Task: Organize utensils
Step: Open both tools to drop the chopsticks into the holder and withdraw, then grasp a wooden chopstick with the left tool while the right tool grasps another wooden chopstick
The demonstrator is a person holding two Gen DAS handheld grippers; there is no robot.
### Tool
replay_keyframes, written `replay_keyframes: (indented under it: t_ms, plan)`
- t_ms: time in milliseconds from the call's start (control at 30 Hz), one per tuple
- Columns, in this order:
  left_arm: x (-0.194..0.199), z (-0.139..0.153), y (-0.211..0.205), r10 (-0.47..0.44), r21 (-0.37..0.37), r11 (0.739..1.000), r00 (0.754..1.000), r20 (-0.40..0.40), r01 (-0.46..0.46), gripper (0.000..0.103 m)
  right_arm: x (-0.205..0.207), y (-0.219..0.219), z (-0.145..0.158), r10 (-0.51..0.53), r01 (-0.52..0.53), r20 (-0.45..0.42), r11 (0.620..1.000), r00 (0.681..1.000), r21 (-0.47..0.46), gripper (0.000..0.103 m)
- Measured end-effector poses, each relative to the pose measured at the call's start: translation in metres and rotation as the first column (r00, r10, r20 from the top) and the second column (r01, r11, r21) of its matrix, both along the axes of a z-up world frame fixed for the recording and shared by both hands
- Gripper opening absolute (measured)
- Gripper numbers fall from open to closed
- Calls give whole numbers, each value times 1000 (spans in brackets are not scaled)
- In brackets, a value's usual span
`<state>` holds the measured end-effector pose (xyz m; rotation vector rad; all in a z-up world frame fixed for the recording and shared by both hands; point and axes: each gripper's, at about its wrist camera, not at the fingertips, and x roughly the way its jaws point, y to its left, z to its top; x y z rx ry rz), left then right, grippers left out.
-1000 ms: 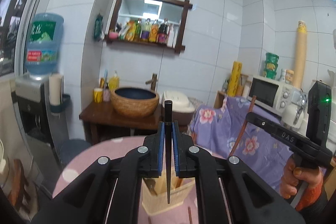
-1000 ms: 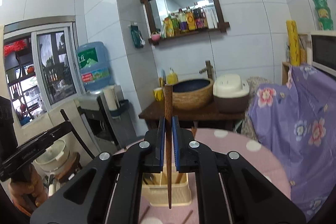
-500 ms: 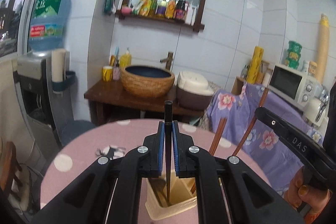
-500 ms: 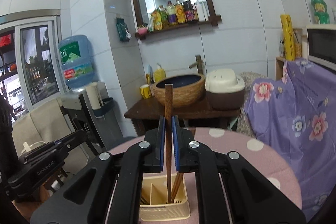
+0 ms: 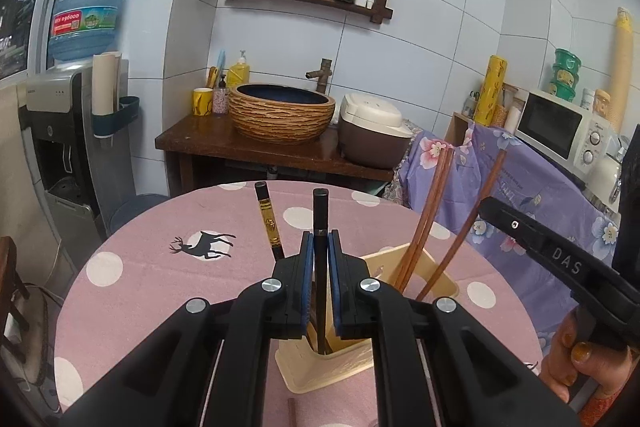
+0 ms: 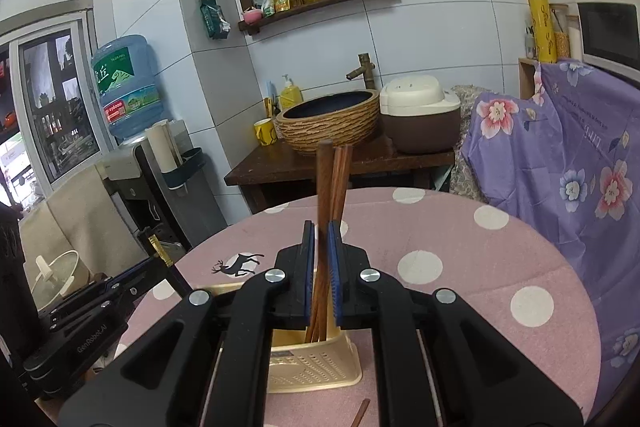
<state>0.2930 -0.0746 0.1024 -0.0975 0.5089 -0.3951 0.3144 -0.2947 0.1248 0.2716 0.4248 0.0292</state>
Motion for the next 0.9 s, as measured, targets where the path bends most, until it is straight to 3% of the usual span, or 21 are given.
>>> replay_keyframes:
  t_ms: [67,133,167,233,333,733,900]
  plan:
    - [-3,-1,1,-6,-2,1000,1000,-8,6,23,-6,-1,-3,-11,11,2,1000,1000,-7,8]
    - [-12,-3,4,-5,-2,1000,1000,-8,5,46,-15,0,-7,-14,14,-1,1000,1000,-11,11]
    - [-17,-4,5,-3,4,1000,1000,-3,3,48,-19,0,-9,-16,16,-1,1000,1000,-16,13]
    - [-27,-7,9,-2,23,1000,1000,0,2,55,-32,3,-14,-18,18,0,999,1000,-33,26]
    - [-40,-19,16,1,39,999,1000,-23,0,66,-50,7,-22,-10,9,-12,998,1000,-58,33]
    - [-72,-94,47,73,145,988,982,-174,-48,67,-96,15,-106,-45,28,-247,997,968,-72,33]
    - [-76,-122,45,33,165,986,966,-257,10,60,-109,13,-142,-55,42,-330,998,943,-45,33]
